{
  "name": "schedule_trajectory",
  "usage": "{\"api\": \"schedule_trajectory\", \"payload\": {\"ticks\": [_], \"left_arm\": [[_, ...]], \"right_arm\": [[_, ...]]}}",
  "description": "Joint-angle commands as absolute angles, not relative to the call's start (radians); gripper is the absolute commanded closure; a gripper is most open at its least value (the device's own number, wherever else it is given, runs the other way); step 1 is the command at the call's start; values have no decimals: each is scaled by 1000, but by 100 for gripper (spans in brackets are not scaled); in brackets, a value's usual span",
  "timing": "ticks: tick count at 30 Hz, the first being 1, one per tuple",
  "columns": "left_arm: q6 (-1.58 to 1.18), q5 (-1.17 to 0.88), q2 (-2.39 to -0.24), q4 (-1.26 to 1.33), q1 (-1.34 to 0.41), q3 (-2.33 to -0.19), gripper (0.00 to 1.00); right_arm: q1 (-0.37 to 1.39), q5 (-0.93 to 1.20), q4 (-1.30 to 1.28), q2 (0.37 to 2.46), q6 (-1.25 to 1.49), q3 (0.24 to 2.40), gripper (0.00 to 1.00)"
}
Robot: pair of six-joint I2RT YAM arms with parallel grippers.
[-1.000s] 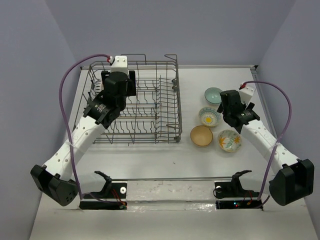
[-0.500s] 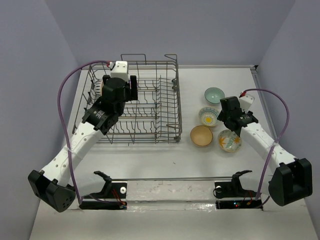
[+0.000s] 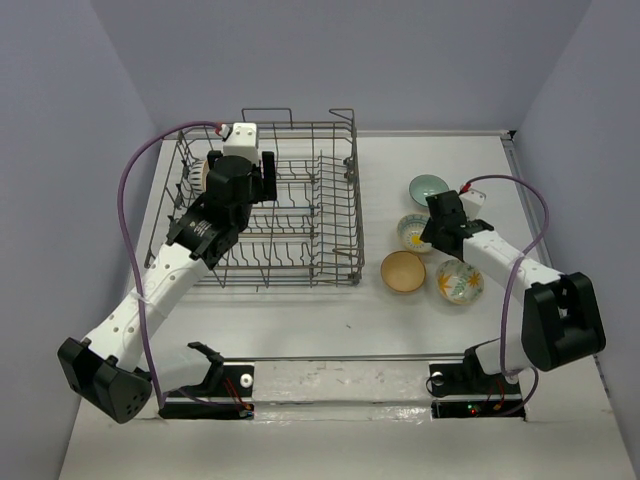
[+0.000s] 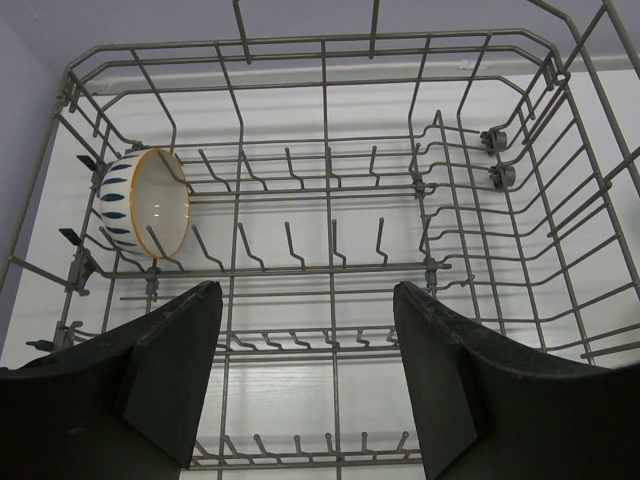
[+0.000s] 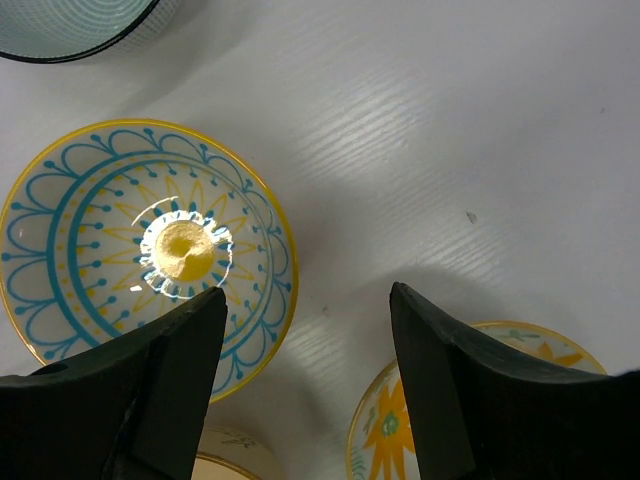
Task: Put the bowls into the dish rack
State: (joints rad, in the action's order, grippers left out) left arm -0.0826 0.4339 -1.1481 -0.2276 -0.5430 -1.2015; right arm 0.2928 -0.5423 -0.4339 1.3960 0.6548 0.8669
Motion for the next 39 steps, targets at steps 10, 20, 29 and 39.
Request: {"api": "schedule_trajectory", "payload": {"ticks": [10,20,29,39], "left_arm": [[-84,433,-1160,-183,-546,-1186,21],[-84,420,-1163,-184,-546,-1186,21],[-87,417,-1175,-186,-546,-1186,21],[-92,410,-1187,-187,-548,-1187,21]], "right_arm": [[285,-506,-259,1466,669,865,32],[285,-466,-196,1522,695,864,32],[285,-463,-167,1554,709,845,43],[285,-459,-146,1548,719,819,75]]}}
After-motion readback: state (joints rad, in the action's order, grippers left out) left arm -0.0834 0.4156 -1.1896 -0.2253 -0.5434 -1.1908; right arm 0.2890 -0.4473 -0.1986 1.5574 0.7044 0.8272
